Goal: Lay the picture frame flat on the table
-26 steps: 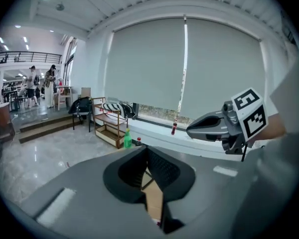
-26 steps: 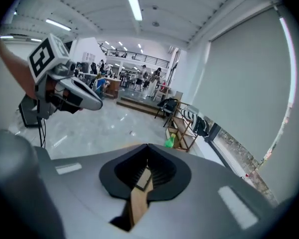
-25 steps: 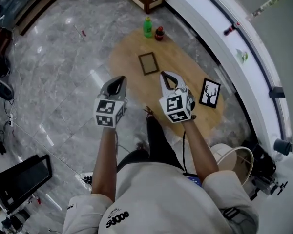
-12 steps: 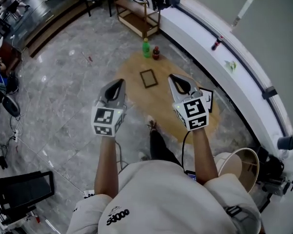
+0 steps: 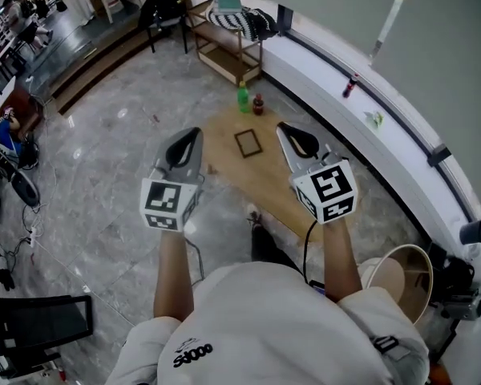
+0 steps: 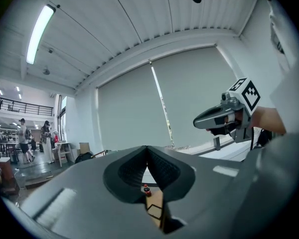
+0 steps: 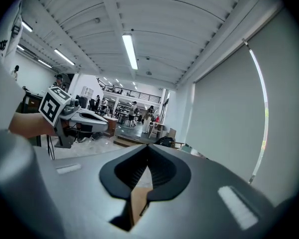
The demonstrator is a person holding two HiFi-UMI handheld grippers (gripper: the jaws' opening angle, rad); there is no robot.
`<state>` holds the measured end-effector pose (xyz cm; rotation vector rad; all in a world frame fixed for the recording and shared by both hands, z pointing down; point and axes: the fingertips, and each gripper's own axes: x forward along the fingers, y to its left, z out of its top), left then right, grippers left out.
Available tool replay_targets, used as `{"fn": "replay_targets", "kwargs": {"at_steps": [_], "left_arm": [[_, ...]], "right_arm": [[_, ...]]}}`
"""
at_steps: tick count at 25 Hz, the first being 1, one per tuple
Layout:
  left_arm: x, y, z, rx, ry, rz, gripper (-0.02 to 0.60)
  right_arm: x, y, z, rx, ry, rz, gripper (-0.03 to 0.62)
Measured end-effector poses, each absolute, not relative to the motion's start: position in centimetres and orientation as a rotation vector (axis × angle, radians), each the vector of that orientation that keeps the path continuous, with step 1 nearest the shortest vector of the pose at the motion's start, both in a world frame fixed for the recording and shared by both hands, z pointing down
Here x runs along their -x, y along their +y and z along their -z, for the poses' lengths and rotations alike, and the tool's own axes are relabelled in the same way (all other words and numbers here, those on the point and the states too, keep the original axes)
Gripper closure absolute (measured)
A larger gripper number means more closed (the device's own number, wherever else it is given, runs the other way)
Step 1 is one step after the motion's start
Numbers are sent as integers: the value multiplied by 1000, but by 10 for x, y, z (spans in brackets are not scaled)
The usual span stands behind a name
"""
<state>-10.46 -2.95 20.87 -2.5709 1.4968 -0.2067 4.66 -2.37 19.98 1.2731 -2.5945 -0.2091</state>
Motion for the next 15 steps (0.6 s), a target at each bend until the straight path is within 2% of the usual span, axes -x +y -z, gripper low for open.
{"fn": "replay_targets", "kwargs": {"at_steps": [8, 15], "left_arm": [[94, 3, -173, 2510, 1422, 196, 572], [89, 14, -166, 2513, 1398, 174, 571]], "right_arm": [[-34, 6, -159, -1263, -2640, 325, 591], [-30, 17, -157, -1253, -2629, 350, 591]]}}
